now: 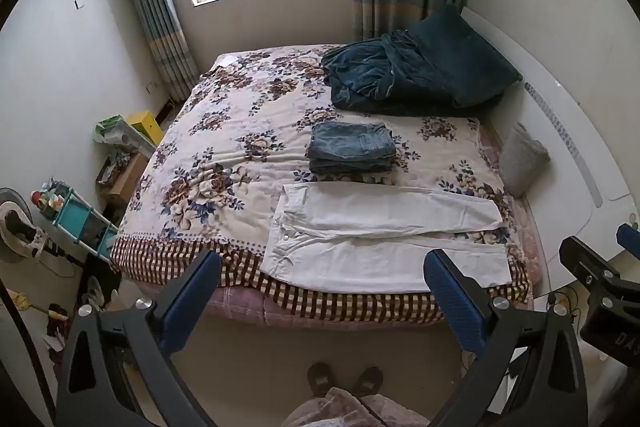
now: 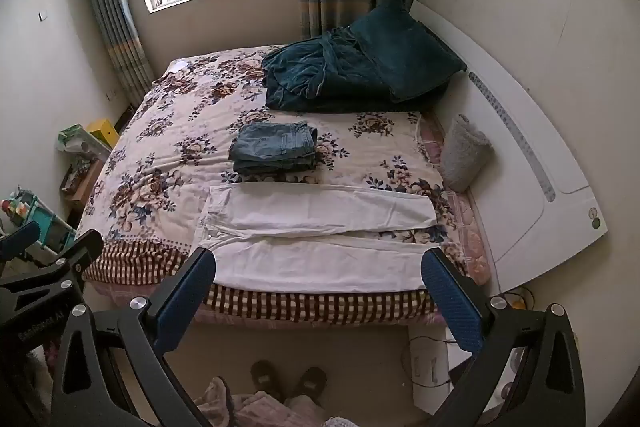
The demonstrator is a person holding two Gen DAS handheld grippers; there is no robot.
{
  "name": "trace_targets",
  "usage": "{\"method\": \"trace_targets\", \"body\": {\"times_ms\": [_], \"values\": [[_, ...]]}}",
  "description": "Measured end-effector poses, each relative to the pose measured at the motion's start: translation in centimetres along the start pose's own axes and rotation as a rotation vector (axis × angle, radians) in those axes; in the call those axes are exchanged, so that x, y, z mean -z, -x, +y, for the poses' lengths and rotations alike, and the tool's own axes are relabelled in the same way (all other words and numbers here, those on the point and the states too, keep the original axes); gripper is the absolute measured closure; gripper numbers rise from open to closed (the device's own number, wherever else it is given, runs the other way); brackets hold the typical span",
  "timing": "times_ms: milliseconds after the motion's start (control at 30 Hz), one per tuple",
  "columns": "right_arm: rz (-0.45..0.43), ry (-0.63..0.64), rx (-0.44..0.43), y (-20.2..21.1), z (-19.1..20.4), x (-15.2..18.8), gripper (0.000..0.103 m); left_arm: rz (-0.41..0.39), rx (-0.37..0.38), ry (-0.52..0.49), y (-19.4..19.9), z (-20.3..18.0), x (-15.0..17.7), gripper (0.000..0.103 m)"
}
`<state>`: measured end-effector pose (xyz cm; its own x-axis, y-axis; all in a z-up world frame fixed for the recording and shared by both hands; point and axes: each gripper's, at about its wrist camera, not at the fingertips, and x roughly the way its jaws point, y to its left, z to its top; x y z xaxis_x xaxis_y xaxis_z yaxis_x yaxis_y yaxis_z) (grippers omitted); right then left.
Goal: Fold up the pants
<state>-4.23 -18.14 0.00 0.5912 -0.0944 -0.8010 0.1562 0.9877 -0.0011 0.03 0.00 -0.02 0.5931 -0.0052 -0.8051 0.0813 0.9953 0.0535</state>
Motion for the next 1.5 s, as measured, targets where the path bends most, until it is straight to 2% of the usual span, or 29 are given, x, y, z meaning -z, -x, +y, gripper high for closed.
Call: {"method": "trace_targets", "body": {"times_ms": [733,1200,1500], "values": [[0.002,-0.004,-0.007,-0.3,-0.9,0.2,0.0,-0.021,-0.013,-0.009,0.3,-0.9,-0.6,0.0],[-0.004,-0.007,-0.012,1.2,-0.7,-0.1,0.0,-0.033,-0.017,-0.009,1.0,-2.4,-1.9,0.0],[-0.005,-0.007,-0.006,1.5,-0.3,-0.1,0.0,-0.036,-0.013,-0.005,1.3,-2.0,-1.7,0.0]]}}
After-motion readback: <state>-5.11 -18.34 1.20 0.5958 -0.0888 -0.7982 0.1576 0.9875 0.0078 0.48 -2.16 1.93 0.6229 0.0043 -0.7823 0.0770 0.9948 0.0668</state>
